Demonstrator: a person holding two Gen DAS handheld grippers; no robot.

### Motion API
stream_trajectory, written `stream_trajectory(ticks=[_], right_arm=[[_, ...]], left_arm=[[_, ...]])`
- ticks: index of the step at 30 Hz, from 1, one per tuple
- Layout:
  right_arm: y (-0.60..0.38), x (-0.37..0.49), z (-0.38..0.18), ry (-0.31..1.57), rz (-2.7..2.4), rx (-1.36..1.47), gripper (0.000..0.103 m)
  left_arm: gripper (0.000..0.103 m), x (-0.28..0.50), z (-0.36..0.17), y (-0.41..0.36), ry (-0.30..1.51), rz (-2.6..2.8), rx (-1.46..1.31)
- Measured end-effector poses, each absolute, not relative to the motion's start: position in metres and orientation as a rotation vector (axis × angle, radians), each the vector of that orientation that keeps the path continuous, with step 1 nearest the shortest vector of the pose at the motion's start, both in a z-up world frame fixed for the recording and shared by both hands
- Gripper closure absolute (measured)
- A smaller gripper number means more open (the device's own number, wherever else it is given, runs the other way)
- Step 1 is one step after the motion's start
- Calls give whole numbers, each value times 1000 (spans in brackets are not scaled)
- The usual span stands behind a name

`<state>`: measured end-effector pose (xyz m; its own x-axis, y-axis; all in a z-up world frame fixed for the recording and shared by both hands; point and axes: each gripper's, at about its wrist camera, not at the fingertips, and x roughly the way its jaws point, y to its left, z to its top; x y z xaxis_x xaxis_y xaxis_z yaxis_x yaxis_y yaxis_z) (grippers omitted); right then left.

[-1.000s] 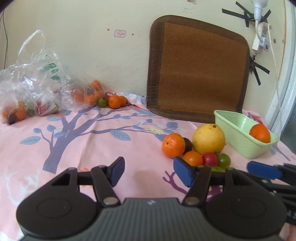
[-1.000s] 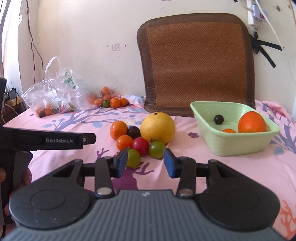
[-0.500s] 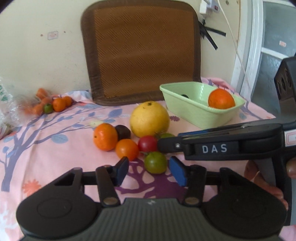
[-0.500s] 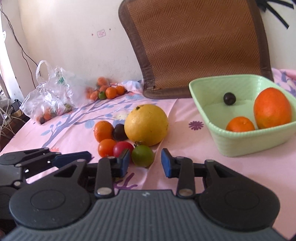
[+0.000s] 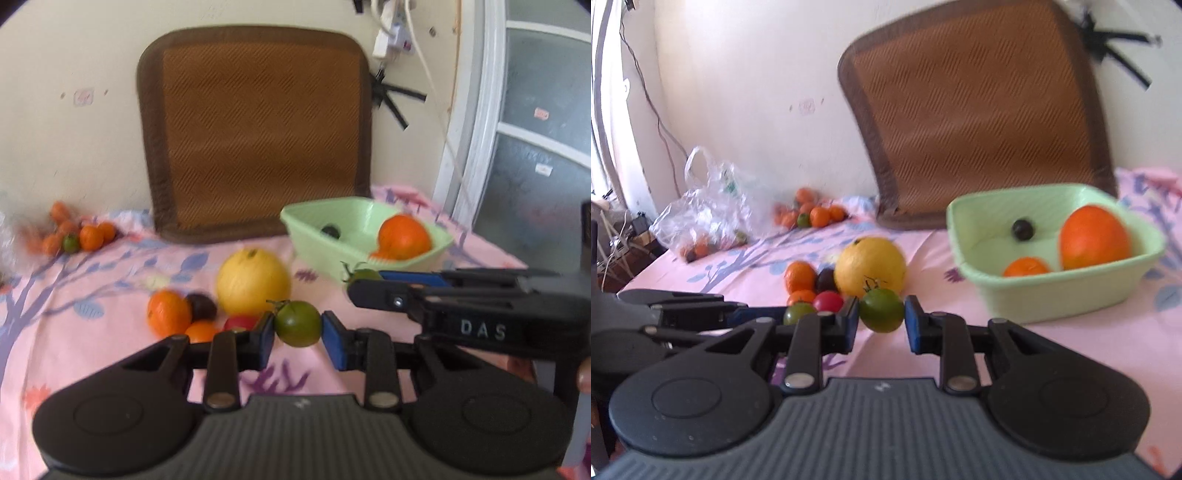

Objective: Organize fruits
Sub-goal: 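Place the green lime into the basket and open the left tool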

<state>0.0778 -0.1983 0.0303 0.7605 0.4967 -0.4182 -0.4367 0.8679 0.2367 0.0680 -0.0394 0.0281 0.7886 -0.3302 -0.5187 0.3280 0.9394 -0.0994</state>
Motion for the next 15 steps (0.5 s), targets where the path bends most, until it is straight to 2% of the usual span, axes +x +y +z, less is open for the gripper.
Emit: stream_trajectory(ticks=[7,15], right_arm=[[-238,88,34,351,258,113,74],[-250,105,21,377,226,120,74]], left_arm=[[75,127,48,-88,549,-417,-16],[75,175,34,-117,616,-403,-41]])
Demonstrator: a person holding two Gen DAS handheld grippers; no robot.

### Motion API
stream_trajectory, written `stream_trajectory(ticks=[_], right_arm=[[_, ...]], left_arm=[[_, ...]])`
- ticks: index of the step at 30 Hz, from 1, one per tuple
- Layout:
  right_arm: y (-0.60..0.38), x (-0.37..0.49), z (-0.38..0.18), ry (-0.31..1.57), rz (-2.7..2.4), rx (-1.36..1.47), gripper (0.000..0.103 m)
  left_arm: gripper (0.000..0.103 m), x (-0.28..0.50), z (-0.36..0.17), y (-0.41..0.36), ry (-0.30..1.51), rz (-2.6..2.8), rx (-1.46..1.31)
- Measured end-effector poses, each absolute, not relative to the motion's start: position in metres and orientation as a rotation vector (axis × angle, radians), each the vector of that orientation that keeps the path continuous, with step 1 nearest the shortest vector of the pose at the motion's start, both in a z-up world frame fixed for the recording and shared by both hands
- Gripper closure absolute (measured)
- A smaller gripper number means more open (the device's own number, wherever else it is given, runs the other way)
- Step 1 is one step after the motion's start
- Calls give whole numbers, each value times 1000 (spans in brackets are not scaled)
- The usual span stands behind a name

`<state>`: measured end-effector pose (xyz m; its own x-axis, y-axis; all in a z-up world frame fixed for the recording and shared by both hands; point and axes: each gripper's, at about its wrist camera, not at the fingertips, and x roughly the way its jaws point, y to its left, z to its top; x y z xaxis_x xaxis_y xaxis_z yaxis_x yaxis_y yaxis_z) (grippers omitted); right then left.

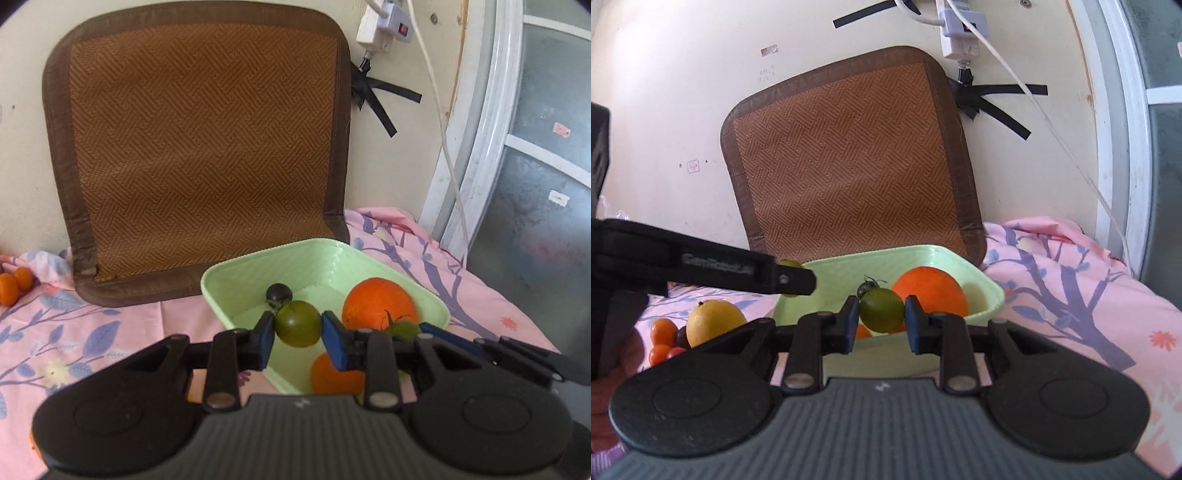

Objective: Organize fruits
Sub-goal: 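Place the green lime into the basket and open the left tool, then move both tools back toward the remaining fruit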

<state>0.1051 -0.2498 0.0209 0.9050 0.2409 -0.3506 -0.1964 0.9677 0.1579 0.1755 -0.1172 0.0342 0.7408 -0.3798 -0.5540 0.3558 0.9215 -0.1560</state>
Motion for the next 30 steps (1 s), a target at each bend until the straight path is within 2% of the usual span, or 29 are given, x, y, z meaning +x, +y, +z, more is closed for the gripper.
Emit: stream_trajectory(ticks=[10,17,30], right_arm=[[-246,104,20,375,221,100,72],[-251,101,20,357,220,143,72],[-248,80,23,292,188,163,72]], left_arm=[[72,180,22,-127,635,-386,-20],[71,165,33,-120,609,-374,-34],[68,77,43,-27,582,-102,90]])
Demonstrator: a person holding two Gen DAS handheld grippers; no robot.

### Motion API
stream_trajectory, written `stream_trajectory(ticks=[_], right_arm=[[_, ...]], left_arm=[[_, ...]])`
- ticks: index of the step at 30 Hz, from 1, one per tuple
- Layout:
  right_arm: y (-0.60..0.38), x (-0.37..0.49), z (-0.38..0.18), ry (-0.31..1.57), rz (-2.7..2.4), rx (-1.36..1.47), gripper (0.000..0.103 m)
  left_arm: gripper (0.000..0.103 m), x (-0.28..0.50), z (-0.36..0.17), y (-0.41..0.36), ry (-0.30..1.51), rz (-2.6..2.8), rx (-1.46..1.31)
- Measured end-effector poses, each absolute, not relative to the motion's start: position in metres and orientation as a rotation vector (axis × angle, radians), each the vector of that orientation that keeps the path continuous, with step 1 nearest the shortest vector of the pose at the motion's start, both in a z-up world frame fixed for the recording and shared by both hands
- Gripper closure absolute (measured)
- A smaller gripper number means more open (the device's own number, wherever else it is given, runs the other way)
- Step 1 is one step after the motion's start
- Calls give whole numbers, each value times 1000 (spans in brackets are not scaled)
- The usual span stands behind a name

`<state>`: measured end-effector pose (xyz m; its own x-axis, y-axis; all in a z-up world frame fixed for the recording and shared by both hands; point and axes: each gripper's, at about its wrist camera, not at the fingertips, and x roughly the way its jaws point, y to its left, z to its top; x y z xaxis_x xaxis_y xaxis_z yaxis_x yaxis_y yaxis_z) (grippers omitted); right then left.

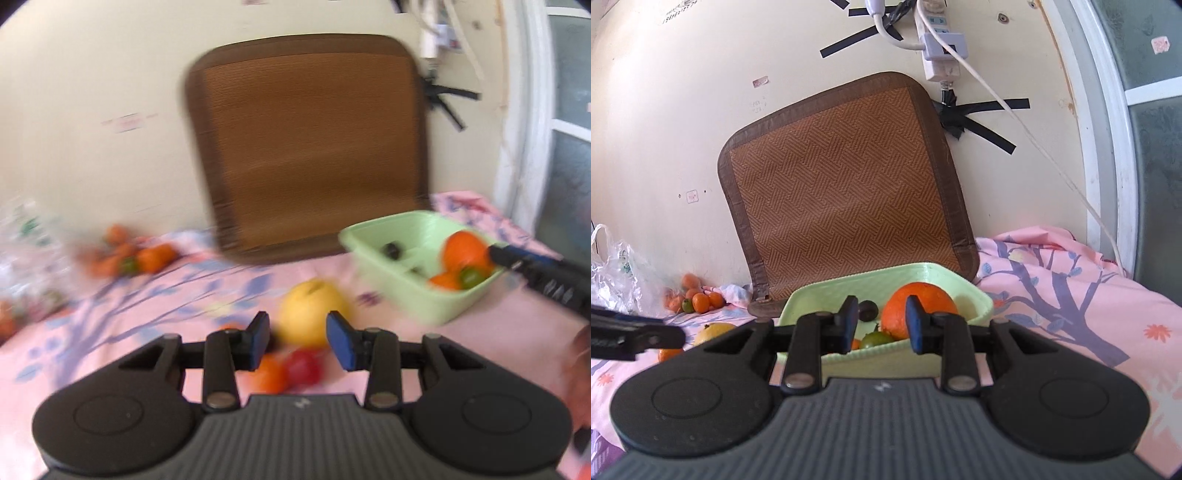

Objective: Organize fruits
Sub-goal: 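Move both tools back toward the remaining fruit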

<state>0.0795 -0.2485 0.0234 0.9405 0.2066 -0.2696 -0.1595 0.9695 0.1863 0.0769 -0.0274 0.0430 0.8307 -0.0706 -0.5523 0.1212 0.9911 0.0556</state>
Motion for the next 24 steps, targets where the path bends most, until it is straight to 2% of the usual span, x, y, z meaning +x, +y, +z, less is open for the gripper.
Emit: stream_trajectory(ticks=[10,24], right_arm=[[-208,47,34,358,308,218,72],[-161,36,16,465,391,178,72]], left_arm=[[68,58,17,35,621,21,37],[68,53,2,60,615,13,-58]])
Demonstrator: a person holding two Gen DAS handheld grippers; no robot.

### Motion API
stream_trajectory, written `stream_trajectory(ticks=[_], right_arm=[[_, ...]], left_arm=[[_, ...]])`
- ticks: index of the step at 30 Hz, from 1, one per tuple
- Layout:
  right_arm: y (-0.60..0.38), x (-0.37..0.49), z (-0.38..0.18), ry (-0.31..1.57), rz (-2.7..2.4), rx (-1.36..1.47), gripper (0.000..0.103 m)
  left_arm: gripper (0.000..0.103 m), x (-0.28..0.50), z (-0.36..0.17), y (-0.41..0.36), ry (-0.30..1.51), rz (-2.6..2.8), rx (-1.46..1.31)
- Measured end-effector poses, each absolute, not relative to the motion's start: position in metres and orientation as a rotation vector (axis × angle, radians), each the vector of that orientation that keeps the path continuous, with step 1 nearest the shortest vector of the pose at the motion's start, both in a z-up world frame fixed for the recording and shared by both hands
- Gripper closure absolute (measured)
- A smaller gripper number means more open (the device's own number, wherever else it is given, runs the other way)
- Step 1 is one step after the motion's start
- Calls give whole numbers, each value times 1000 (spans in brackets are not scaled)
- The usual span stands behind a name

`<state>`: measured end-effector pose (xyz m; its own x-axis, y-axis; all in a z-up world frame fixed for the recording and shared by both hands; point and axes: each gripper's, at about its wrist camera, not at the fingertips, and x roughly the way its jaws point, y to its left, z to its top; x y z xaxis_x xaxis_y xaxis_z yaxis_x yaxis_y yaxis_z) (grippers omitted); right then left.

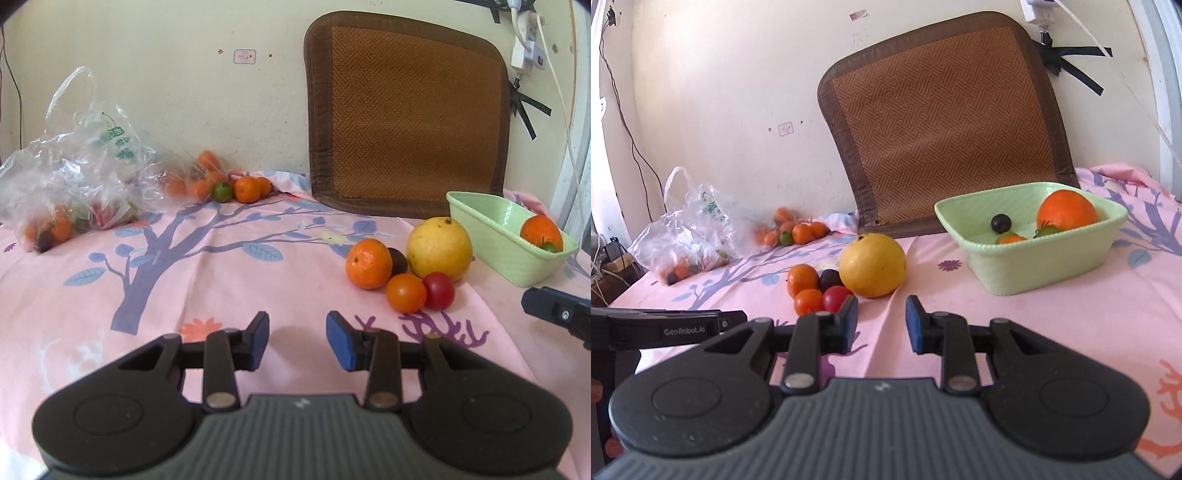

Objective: Organize fruits
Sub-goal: 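Move both tools back toward the remaining fruit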

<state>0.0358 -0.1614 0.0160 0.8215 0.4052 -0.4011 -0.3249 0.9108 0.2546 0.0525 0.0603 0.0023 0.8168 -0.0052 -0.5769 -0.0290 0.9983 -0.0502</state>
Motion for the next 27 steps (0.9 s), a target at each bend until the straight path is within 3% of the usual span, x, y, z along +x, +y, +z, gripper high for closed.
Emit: stream_trajectory(ticks=[27], right_arm=[[-155,42,14,509,436,154,72]], left_arm=[[68,45,5,64,578,-38,-121]])
